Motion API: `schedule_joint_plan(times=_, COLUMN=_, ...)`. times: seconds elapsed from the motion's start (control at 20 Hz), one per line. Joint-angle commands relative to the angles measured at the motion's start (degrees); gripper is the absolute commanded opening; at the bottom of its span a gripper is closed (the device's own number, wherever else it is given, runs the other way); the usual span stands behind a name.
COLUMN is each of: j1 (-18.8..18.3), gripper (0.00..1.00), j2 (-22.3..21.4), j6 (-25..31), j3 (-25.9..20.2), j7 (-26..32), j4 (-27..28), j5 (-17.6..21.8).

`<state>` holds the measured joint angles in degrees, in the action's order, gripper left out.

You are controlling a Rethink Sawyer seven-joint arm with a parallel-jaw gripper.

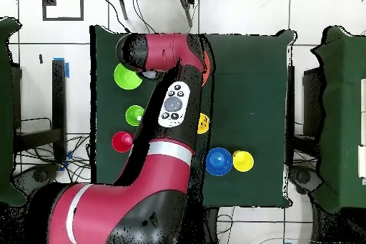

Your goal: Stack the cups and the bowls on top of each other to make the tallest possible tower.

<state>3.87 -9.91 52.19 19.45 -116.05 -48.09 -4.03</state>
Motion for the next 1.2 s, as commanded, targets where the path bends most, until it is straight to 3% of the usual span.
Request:
schedule_joint_plan(times=0.05, j1=-0.32, gripper=1.0, j2=-0.38, j6=-1.72, j3=-8.11, j7=-1.65, j4=-6.76, j5=-0.54)
schedule_joint_plan(times=1.2, j1=1.13, gripper=1.0, j2=-0.78, j6=-1.42, j3=-8.3, j7=-4.27, j4=-7.6, j5=-1.31)
